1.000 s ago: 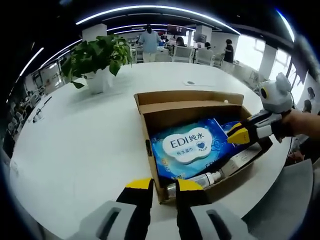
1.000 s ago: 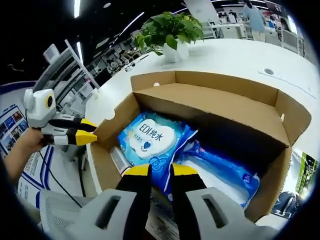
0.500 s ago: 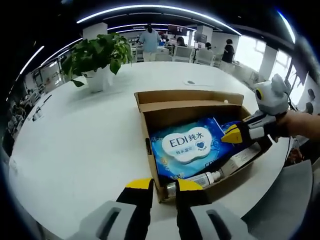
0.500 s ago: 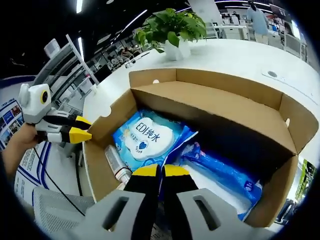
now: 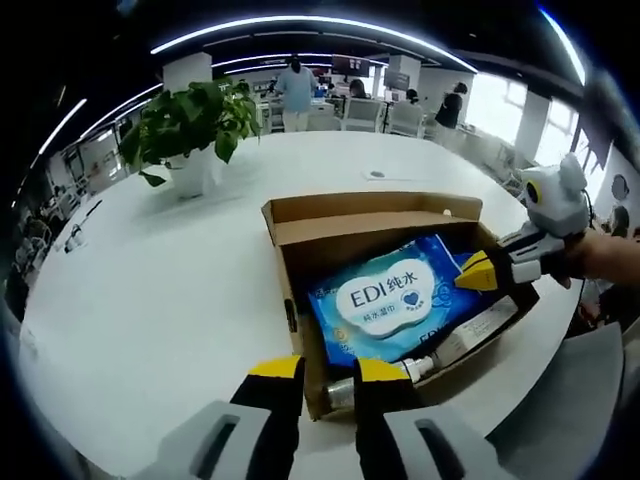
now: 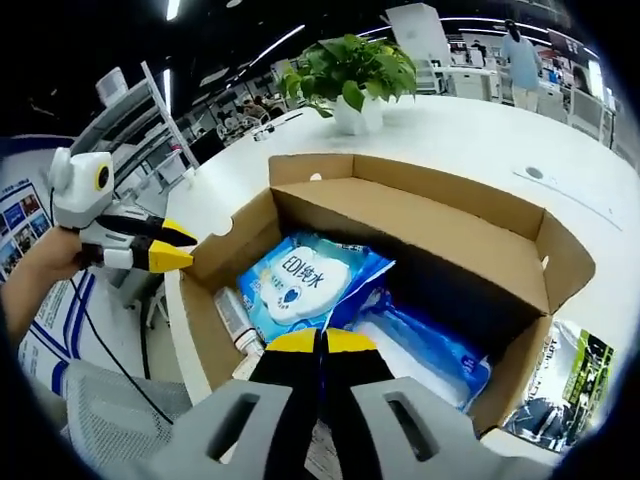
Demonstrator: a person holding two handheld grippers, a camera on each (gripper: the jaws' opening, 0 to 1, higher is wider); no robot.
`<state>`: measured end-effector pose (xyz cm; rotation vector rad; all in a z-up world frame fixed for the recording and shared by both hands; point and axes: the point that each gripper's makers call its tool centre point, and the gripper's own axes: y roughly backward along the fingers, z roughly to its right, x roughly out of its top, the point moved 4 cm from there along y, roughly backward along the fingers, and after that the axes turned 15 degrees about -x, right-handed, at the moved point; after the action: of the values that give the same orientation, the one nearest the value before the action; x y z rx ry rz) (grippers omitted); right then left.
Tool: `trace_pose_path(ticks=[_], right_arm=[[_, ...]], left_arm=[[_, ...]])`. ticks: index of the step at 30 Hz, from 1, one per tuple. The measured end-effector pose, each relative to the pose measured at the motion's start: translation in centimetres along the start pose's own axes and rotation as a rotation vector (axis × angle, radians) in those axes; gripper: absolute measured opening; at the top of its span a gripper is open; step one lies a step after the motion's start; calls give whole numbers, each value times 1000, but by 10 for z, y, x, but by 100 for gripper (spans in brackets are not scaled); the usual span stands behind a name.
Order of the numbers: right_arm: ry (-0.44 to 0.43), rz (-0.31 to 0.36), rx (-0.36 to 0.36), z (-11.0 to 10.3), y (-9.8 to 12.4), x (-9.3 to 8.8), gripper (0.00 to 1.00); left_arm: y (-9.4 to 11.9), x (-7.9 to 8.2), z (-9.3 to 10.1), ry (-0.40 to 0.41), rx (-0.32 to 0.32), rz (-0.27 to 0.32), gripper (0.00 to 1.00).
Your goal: Operate the shoe box by opening the lid, removing the specified soft item, and placing it in the target area until the item is outside and the box remains undamaged.
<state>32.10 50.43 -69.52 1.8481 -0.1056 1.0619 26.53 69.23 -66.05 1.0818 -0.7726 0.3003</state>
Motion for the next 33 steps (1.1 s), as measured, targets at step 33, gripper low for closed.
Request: trace_pose_path(ticks=[33], right_arm=[[-52,-19,-46,25,19,-13,0]], left_arm=[[-85,-15,20,69,-171,-325,25]])
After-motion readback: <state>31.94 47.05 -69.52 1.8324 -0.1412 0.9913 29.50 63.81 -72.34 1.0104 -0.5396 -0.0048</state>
